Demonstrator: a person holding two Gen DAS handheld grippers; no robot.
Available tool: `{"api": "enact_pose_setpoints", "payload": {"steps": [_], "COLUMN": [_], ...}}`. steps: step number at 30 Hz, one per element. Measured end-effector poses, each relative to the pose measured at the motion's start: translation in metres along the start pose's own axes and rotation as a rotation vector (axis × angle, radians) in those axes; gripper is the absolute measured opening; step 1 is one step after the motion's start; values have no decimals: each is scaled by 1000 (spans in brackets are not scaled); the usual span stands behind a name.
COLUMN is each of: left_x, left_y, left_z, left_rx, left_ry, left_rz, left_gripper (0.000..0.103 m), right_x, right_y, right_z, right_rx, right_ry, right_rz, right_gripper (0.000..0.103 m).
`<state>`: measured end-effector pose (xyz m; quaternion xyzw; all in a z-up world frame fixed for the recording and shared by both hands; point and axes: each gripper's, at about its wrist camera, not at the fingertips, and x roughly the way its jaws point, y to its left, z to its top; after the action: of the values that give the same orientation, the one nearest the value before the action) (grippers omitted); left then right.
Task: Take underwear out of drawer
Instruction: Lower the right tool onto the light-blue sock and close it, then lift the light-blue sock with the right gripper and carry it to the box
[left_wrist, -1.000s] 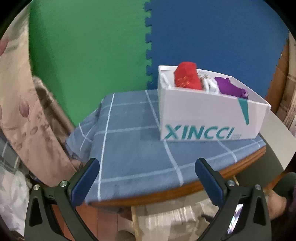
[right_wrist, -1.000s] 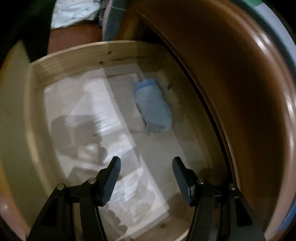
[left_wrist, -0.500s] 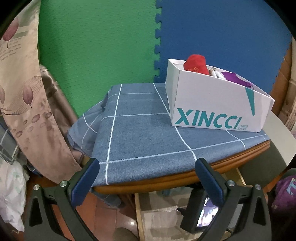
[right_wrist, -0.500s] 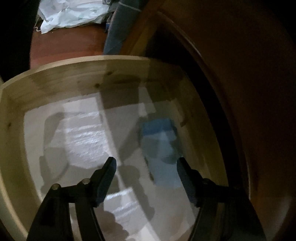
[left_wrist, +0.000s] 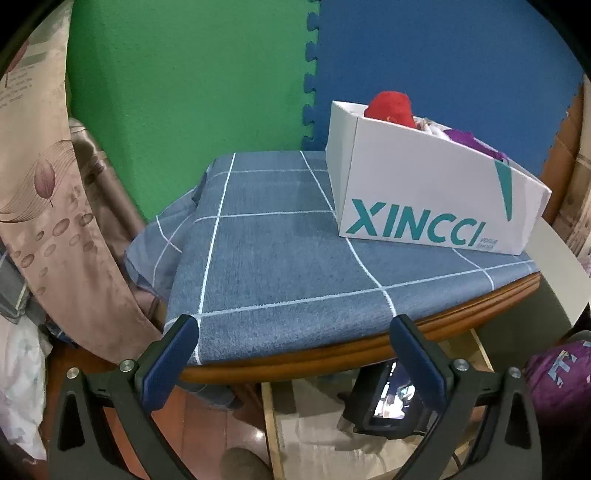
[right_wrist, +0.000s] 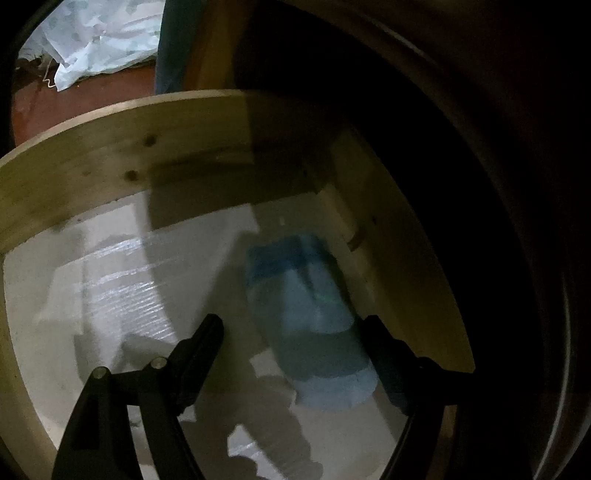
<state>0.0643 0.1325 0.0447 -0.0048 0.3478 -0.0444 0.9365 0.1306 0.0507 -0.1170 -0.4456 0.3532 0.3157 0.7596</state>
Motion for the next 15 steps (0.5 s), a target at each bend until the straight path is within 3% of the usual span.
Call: {"api": "enact_pose_setpoints", "payload": {"steps": [2, 3, 4, 7, 15], "left_x": [2, 2, 3, 3, 6], "left_y": [0, -1, -1, -4, -4], "left_z": [0, 0, 0, -2, -3], "left_rx": [3, 6, 11, 26, 44], "left_ry": [4, 4, 5, 4, 18], "left_rz": [7, 14, 24, 43, 95], "left_gripper": [103, 103, 103, 103, 103], "right_x": [3, 2, 0, -7, -33], "right_y": [-1, -2, -2, -10, -14], "right_z": [0, 0, -3, -12, -24], "right_rx": [-4, -2, -7, 10, 0], "right_ry": [-5, -10, 1, 22, 130], "right_rz": [6, 13, 0, 26, 158], "right_gripper": [77, 70, 53, 44, 35]}}
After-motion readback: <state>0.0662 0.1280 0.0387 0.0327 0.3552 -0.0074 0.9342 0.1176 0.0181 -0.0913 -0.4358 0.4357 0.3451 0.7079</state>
